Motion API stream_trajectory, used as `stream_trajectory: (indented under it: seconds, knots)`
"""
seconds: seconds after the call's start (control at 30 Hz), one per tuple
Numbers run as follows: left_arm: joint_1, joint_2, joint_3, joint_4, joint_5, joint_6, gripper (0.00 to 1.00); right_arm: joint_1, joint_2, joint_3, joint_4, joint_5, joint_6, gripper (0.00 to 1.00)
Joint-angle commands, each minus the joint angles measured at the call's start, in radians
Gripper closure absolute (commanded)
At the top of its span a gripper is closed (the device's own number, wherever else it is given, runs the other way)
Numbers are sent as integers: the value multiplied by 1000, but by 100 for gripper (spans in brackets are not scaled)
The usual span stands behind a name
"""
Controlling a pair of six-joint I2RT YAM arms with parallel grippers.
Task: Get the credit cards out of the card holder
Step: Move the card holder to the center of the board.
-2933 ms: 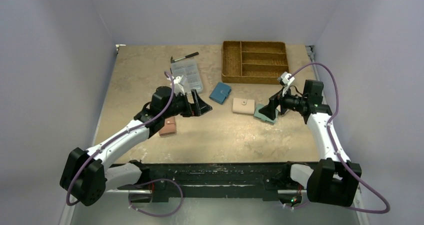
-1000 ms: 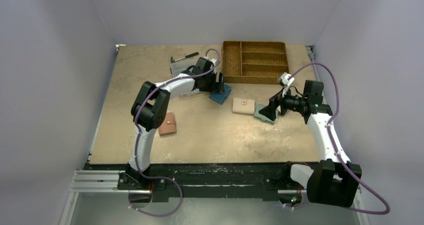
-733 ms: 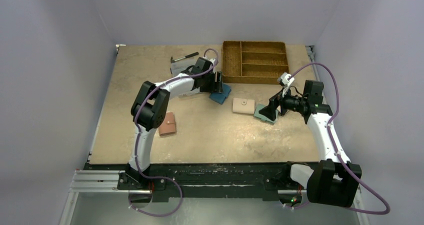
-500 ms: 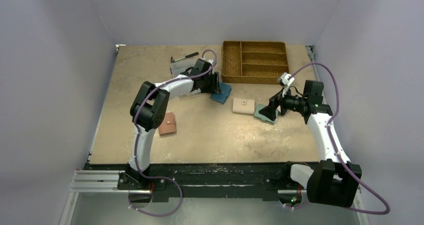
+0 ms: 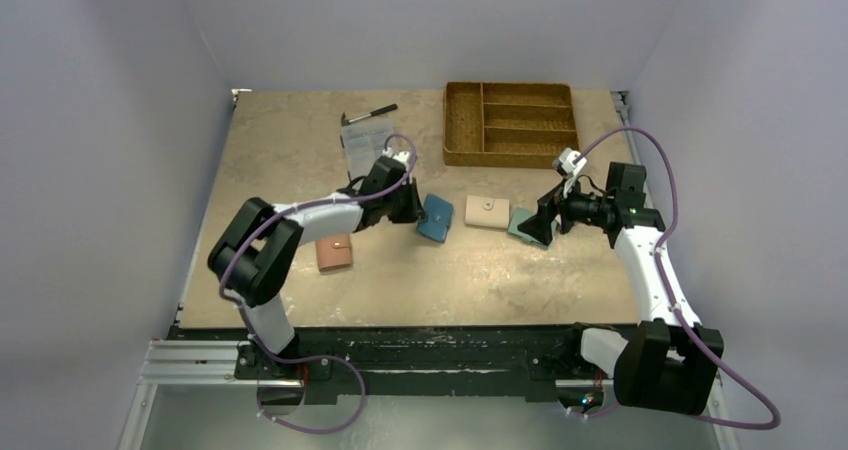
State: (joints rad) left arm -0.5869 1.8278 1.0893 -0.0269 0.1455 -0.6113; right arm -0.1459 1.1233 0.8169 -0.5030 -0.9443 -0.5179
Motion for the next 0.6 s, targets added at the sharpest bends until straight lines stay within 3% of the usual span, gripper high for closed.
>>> stream_trajectory:
  seconds: [0.0,0.13,0.27,0.43,0.57]
  knots:
    - [-49,-167,-235,117,-3,-94,100,29,-26,28,-76,-42,-121,1]
    - [-155,-315,-448,226,-43,-207,100,95,-26,19,-129,-66,-236,3]
    - [-252,-420,-605,350,-96,-345,100,234,-26,15,-184,-52,-387,4]
    - [-318,-445,-644,425,-142,-437,100,401,-10,-9,-245,2,-641,4]
    - [-345,-416,-631,457,-186,-476,100,488,20,-24,-197,12,-614,7]
